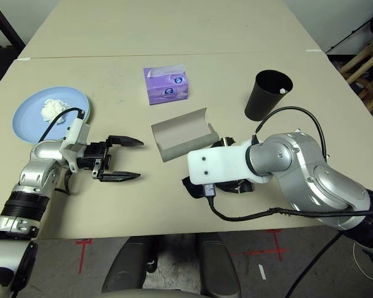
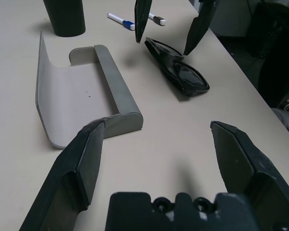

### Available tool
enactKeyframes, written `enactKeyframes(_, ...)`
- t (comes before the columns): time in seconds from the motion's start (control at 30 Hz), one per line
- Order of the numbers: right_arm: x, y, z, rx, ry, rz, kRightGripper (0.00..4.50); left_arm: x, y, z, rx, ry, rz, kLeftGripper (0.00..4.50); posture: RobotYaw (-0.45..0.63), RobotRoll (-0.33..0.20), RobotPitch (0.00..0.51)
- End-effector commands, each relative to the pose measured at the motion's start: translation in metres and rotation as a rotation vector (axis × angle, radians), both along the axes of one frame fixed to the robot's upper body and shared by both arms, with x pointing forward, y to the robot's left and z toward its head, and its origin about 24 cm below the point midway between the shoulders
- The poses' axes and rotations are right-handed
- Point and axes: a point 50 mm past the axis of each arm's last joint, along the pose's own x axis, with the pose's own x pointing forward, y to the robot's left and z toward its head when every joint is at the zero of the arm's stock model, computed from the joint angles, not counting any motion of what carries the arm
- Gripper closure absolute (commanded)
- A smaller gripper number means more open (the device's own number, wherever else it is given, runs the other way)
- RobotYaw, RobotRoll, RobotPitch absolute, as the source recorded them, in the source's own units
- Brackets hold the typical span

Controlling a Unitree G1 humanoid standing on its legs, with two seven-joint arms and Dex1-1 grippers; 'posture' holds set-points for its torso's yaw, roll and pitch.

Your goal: Organize and tidy the items on the table.

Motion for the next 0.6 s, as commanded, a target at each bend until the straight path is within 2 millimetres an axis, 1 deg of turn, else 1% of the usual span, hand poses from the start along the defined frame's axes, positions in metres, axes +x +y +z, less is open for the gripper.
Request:
enactKeyframes(0.03,0.0012,-0.0012,0.0005,0.000,0.019,-0.012,0.00,-0.0017,-0.0035,-0.0012,0.016,0.004,-0.018,0.04,0.07,0.000,0.226)
enactKeyframes(0.17,0.0017,-0.0009,-0.0007,-0.005,0.026,-0.015,0.00,-0.0014,-0.0041,-0.0012,0.017,0.005,-0.019,0.04,0.07,0.000,0.224)
enactKeyframes(0.33,0.0023,0.0042,-0.0031,-0.001,0.021,0.021,0.00,-0.0012,-0.0040,-0.0013,0.020,0.005,-0.019,0.04,0.07,0.000,0.224)
enactKeyframes(0.6,0.0021,0.0044,-0.0060,-0.024,0.014,0.046,0.00,-0.0014,-0.0034,-0.0018,0.022,0.007,-0.017,0.04,0.07,0.000,0.223)
